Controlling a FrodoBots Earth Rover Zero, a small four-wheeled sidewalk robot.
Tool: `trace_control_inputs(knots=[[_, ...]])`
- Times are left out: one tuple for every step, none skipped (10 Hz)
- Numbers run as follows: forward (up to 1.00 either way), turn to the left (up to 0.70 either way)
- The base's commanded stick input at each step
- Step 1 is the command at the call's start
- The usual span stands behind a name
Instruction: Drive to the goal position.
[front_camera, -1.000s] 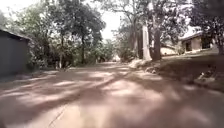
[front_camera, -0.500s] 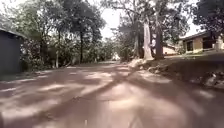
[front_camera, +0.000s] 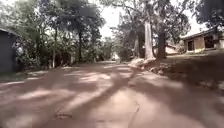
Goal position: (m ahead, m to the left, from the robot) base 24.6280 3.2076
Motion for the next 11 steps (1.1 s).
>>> trace_control_inputs(knots=[[1.00,0.00],[1.00,0.00],[1.00,0.00],[1.00,0.00],[1.00,0.00],[1.00,0.00],[1.00,0.00],[1.00,0.00],[1.00,0.00],[1.00,0.00],[1.00,0.00]])
